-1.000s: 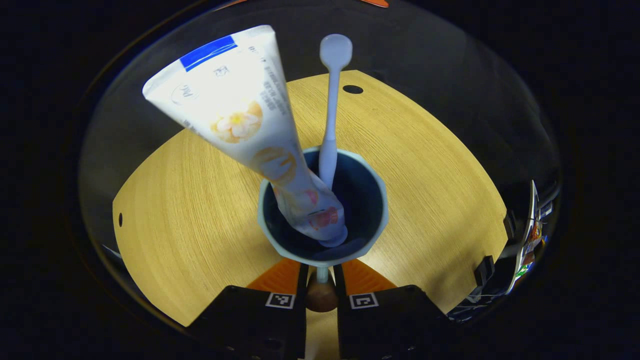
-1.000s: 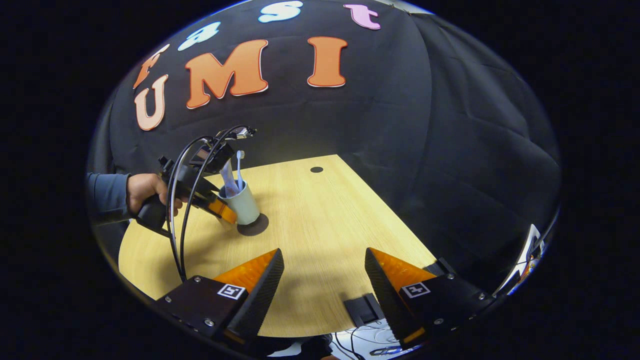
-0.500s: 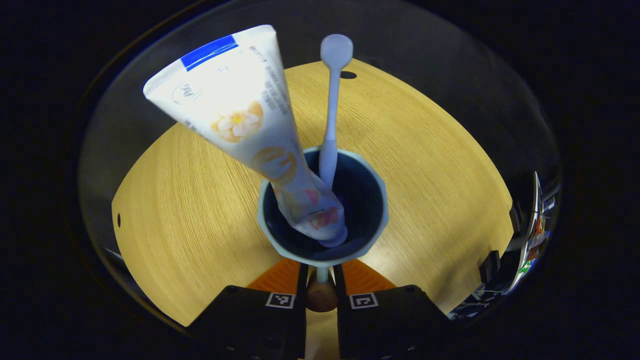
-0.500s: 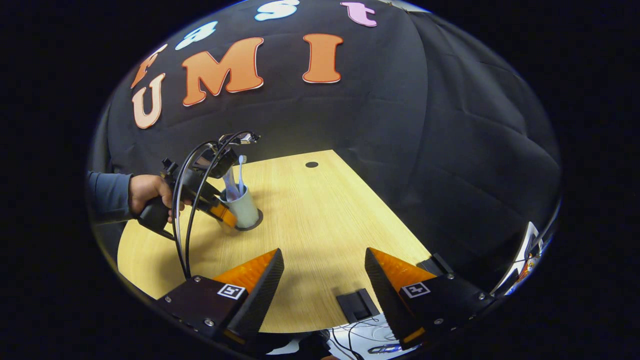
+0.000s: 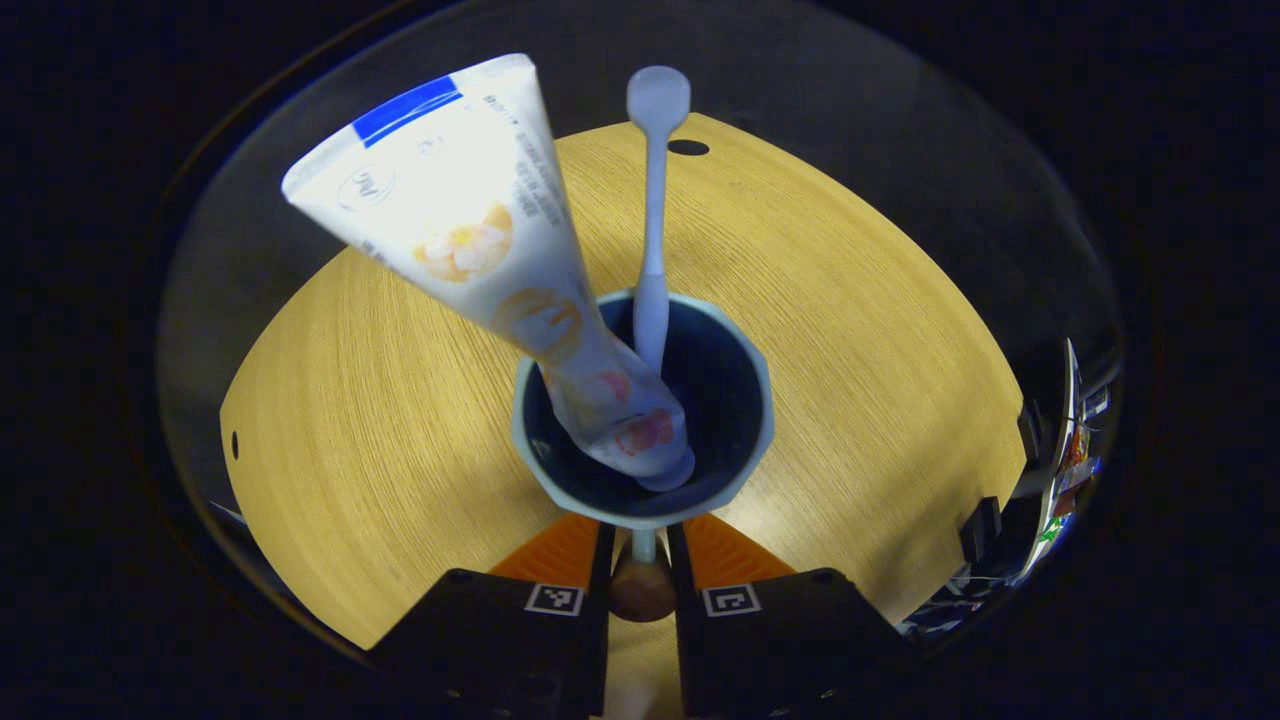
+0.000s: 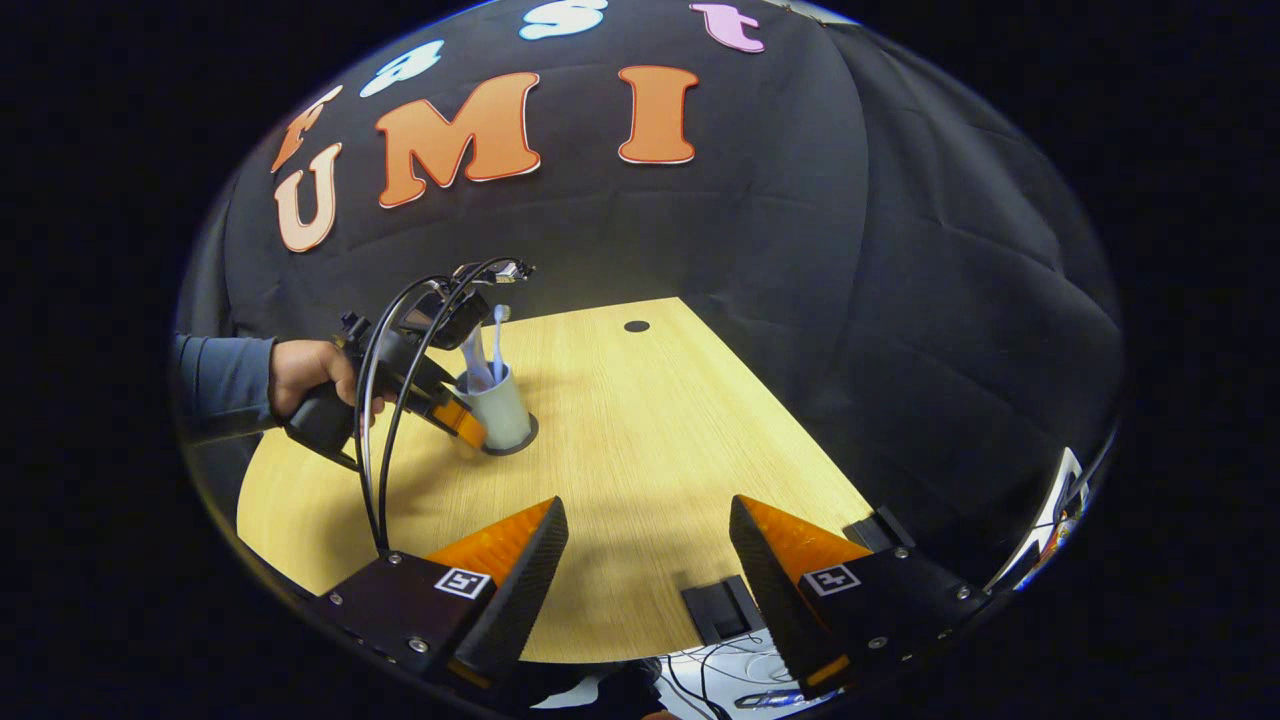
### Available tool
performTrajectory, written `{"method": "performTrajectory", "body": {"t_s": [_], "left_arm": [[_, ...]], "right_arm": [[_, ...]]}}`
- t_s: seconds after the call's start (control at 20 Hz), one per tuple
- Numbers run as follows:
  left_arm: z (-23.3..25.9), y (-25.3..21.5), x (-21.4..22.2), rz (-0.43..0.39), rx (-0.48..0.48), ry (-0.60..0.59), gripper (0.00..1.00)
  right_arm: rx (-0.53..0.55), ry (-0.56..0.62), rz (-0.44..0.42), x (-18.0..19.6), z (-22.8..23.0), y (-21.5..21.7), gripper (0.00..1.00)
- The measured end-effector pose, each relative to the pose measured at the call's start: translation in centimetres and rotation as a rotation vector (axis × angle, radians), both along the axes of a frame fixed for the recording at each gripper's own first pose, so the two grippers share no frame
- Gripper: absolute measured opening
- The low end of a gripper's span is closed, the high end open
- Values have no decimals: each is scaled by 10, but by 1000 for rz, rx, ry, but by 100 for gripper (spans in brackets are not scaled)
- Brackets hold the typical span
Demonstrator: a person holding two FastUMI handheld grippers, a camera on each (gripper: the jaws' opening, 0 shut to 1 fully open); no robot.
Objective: Put the toothbrush and toothpaste on the desktop into the cup, then pick up the cup and place it on the coaster on the desktop.
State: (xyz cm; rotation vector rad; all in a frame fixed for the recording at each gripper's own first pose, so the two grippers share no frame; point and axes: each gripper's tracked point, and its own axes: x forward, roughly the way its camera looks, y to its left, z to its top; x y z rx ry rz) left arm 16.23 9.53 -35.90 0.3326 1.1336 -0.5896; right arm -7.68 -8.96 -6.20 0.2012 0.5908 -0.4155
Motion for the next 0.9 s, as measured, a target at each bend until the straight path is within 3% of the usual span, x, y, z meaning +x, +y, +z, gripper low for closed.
{"method": "performTrajectory", "body": {"t_s": [0.1,0.15,0.4,0.7,0.9], "left_arm": [[5,0,0,2,-17,-19,39],[9,0,1,-3,-30,-34,55],[31,3,-9,-23,-82,-99,88],[104,34,-23,8,-156,-289,93],[139,52,-24,101,-225,-421,98]], "right_arm": [[-6,-4,11,1,1,-1,98],[-8,-8,18,1,2,-1,98],[-22,-40,59,8,10,-2,98],[-87,-118,131,31,42,3,98],[-136,-172,196,52,64,6,98]]}}
